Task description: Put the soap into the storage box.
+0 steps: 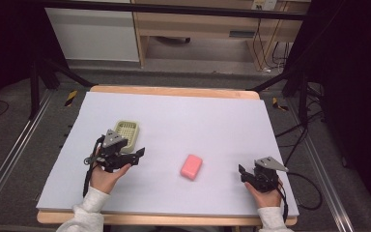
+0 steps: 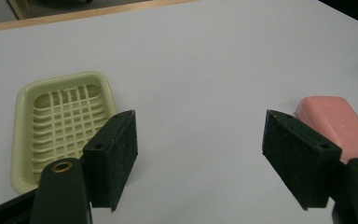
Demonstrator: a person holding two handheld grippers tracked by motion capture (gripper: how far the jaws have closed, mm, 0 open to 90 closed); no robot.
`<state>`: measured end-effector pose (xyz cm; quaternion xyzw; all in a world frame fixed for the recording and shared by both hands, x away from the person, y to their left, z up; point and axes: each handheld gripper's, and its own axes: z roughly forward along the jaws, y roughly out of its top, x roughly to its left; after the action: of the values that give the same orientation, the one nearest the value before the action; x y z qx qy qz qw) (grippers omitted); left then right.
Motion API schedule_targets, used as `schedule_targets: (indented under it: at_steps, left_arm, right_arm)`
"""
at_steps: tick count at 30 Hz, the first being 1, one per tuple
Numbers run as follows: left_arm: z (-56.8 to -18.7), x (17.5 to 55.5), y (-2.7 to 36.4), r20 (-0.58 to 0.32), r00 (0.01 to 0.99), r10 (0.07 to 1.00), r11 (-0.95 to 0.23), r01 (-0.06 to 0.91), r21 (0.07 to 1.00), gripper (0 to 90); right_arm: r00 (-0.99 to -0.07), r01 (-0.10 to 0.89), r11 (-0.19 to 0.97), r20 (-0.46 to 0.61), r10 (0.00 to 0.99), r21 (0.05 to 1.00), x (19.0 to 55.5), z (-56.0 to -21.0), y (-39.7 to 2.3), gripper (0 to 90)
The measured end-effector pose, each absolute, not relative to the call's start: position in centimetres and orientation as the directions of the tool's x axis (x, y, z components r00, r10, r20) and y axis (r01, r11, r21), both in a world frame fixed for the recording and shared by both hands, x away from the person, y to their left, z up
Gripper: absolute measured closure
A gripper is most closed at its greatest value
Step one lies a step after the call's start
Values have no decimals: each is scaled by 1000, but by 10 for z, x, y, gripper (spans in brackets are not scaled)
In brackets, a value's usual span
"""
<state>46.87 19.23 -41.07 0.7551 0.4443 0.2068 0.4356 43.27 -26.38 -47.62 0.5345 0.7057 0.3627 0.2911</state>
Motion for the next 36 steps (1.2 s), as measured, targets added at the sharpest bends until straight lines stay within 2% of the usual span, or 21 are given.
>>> schedule_targets:
  at_steps: [36]
  left_arm:
    - [-413, 475, 145, -64, 580, 812, -281, 485, 828, 252]
  right_arm:
    - [-259, 541, 162, -20, 966, 825, 433, -476, -264, 346]
